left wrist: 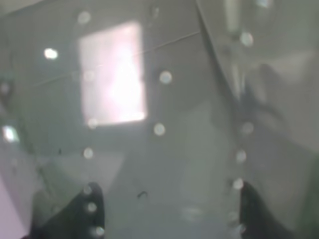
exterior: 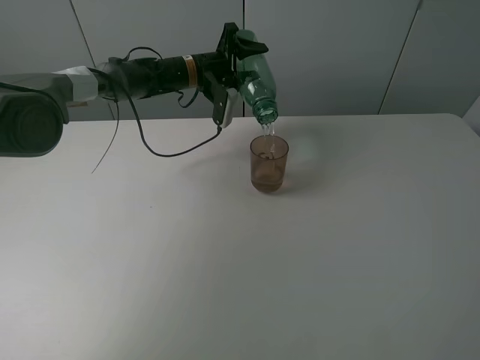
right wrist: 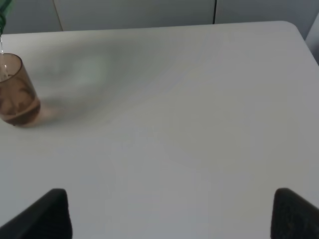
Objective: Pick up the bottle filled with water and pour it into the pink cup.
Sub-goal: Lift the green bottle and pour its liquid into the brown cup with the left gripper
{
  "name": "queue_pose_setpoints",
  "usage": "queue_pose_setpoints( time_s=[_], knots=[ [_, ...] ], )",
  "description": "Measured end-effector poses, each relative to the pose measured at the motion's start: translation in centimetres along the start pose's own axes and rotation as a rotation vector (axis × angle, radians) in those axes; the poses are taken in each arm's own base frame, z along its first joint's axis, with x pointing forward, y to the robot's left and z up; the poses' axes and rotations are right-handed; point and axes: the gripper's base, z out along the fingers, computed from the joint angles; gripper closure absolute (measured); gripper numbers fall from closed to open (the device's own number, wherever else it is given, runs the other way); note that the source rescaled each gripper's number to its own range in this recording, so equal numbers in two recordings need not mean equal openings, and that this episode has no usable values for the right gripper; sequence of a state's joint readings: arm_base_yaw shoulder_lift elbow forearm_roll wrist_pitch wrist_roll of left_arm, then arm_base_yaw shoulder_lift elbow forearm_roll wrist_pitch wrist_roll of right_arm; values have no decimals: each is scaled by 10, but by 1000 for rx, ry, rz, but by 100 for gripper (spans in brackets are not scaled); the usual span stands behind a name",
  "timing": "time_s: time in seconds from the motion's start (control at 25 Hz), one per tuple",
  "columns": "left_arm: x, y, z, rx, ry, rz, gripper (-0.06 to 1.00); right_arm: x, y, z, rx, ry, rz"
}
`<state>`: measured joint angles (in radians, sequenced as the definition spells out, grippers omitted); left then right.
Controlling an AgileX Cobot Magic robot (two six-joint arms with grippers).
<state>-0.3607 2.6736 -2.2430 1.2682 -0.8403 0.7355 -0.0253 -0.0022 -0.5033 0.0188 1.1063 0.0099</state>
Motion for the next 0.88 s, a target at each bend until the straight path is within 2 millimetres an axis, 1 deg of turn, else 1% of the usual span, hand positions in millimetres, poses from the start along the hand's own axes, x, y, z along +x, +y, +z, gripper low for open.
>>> queue_pose_setpoints(
  time_s=[0.24, 0.88],
  knots=[
    [0, 1, 0, -7, -3, 31, 94, 0, 0, 0, 0, 0, 0],
    [-11, 4, 7, -22, -41, 86, 94, 0, 0, 0, 0, 0, 0]
  ],
)
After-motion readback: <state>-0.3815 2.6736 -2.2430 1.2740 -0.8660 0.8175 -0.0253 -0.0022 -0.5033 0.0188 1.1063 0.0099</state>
